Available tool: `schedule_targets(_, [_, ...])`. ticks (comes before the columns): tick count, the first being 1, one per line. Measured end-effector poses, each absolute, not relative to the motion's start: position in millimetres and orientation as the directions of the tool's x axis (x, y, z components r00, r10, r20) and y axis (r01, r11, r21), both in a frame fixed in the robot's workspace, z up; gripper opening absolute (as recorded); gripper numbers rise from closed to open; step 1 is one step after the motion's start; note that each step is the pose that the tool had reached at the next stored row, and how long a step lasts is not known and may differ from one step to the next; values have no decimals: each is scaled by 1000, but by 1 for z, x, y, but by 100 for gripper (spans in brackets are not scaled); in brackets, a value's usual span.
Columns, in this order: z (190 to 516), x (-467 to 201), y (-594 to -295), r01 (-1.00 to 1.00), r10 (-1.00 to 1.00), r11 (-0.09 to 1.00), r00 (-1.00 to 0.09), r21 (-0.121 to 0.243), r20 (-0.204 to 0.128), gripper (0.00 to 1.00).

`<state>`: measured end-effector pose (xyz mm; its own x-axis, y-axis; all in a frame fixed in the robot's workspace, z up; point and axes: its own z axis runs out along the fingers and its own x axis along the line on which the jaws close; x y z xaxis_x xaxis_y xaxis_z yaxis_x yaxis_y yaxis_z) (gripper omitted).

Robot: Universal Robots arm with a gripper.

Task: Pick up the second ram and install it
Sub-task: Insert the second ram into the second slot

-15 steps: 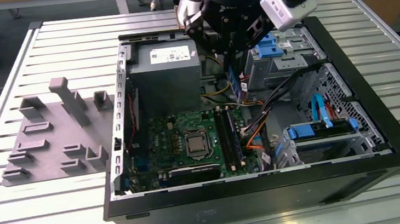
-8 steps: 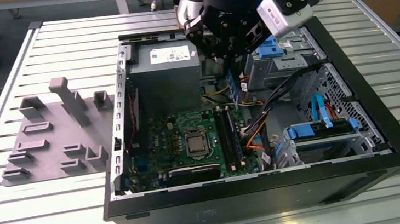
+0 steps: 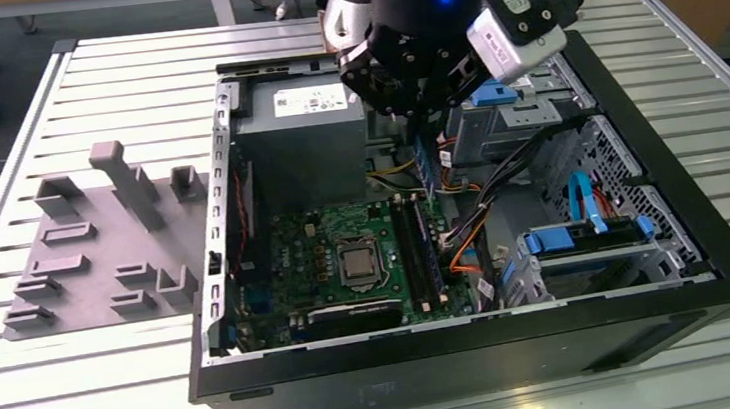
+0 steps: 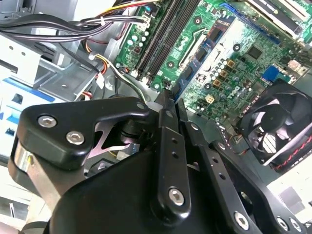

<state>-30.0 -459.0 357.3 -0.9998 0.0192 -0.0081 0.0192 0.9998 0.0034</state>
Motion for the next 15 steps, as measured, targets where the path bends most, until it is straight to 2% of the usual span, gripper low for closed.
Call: schedule_targets(15, [329, -30, -460, 19, 20, 1000, -1000, 3, -9, 14])
